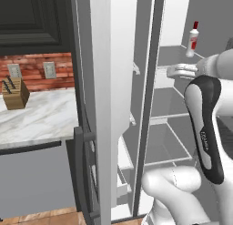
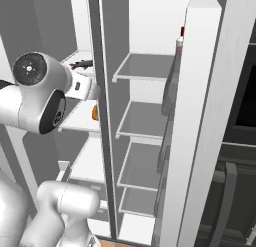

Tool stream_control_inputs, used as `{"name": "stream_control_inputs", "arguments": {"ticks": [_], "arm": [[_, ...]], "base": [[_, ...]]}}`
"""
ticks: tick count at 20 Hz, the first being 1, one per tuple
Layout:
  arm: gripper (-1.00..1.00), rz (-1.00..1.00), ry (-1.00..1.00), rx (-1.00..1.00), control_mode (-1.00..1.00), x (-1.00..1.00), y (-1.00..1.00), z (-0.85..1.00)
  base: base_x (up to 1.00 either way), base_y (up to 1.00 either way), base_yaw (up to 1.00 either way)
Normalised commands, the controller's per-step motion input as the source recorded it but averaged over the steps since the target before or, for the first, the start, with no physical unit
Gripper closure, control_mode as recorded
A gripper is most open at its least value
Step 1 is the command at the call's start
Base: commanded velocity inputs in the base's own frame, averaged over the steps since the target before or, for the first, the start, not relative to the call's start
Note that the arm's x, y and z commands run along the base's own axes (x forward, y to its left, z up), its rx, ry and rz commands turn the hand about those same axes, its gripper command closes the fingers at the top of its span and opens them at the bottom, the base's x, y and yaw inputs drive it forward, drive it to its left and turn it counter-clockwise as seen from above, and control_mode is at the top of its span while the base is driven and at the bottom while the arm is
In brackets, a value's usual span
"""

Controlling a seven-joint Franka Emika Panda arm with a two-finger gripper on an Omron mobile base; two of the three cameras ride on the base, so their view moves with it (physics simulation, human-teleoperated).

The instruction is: There's a fish in the fridge that needs to be moved to the freezer for freezing. Pick up the fish from the fridge, place it on any shelf in the freezer, and close the fridge and freezer doors when done.

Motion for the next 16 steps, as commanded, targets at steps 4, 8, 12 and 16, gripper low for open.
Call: {"name": "stream_control_inputs", "arguments": {"ticks": [4,8,12,16], "arm": [[-1.0,0.01,-0.08,-0.29,-1.0,-0.37,0.12,0.0],[-1.0,0.02,-0.01,-0.19,-1.0,-0.11,0.0,0.0],[-1.0,0.03,0.0,-0.02,-1.0,0.0,-0.01,0.0],[-1.0,0.03,0.0,0.0,-1.0,0.0,0.0,-0.01]], "base": [[0.0,0.0,0.0],[0.0,0.0,0.0],[0.0,0.0,0.0],[0.0,0.0,0.0]]}}
